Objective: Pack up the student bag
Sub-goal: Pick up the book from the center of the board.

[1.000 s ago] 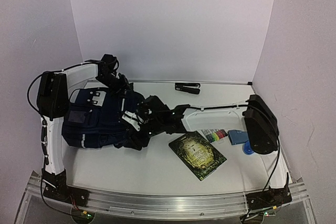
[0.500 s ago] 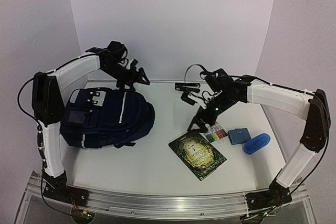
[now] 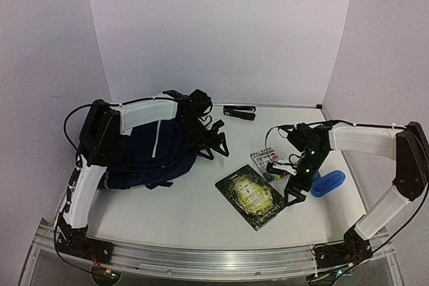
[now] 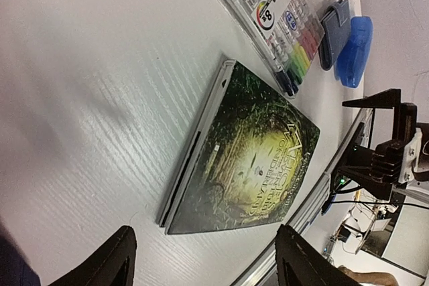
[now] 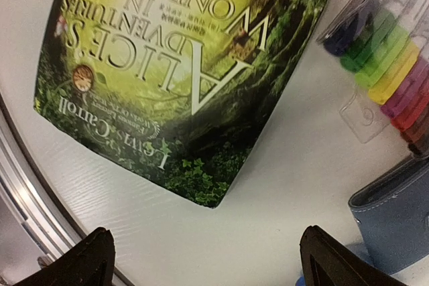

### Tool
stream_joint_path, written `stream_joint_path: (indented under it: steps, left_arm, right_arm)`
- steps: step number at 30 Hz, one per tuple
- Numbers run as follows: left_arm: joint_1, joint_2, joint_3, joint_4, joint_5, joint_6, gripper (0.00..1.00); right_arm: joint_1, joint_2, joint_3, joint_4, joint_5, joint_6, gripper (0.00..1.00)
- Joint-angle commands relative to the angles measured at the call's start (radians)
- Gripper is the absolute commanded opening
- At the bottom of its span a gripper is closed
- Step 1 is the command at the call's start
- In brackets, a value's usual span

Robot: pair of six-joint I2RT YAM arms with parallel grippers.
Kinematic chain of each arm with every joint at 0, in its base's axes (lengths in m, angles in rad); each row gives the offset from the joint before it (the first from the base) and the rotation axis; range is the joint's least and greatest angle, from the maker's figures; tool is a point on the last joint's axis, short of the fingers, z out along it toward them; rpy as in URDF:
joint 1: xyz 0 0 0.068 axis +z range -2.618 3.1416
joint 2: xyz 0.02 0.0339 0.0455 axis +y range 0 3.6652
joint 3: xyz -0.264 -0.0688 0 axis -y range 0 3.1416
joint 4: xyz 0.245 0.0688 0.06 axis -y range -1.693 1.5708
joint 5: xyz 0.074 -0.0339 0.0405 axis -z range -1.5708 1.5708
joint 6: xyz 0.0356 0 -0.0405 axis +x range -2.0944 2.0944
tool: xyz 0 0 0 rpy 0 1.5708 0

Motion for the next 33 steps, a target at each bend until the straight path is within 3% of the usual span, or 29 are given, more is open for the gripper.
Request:
stream_joint_path:
  steps: [1, 9, 18, 25, 33]
  left_arm:
    - [-0.031, 0.062, 0.094, 0.012, 0.050, -0.006, 0.69]
    - [-0.073, 0.138, 0.090, 0.036, 0.034, -0.032, 0.61]
    - [-0.097, 0.186, 0.127, 0.005, 0.051, -0.020, 0.51]
    - [-0.101, 0.120, 0.091, 0.060, 0.103, -0.011, 0.21]
    - [-0.102, 0.058, 0.064, 0.082, 0.146, 0.025, 0.00]
  right_arm:
    - [-0.004, 0.007, -0.055, 0.048, 0.080, -0.044, 0.94]
    - [-0.004, 0.118, -0.056, 0.189, 0.067, 0.014, 0.82]
    - [-0.001, 0.195, -0.050, 0.255, 0.046, 0.035, 0.75]
    - [0.011, 0.225, -0.049, 0.287, 0.049, 0.061, 0.72]
    - [0.016, 0.232, -0.031, 0.293, 0.024, 0.088, 0.71]
